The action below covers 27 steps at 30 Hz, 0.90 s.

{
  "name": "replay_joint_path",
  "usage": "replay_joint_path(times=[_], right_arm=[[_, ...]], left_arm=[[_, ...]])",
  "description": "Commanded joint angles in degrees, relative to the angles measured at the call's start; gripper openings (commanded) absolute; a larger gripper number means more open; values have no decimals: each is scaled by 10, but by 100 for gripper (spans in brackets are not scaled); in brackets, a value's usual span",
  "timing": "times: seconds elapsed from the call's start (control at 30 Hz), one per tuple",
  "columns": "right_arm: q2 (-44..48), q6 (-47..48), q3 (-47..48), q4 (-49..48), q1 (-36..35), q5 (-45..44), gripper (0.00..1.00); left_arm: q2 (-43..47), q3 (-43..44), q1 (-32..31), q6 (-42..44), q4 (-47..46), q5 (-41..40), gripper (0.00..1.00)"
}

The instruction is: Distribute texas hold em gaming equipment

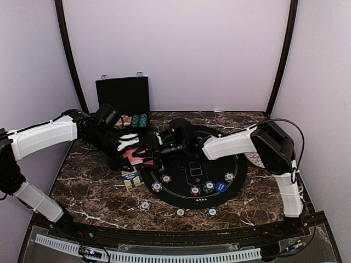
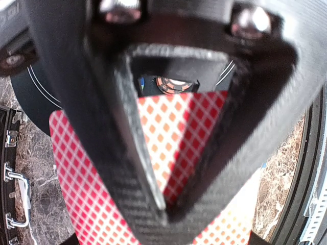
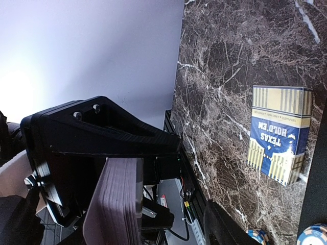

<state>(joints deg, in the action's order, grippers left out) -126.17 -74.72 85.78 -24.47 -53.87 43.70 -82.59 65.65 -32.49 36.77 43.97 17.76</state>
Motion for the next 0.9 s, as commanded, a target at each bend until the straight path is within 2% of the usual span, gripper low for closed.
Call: replay_joint_path(times=[0.0, 0.47, 0.87], right_arm=[[21, 22, -24, 34, 13, -12, 58], [72, 35, -39, 52, 21, -19, 41], [95, 29, -37, 46, 21, -20, 38]], left_arm=[[13, 11, 0, -1, 7, 10, 1], [12, 6, 0, 2, 7, 6, 0], [7, 2, 0, 2, 5, 4, 0]])
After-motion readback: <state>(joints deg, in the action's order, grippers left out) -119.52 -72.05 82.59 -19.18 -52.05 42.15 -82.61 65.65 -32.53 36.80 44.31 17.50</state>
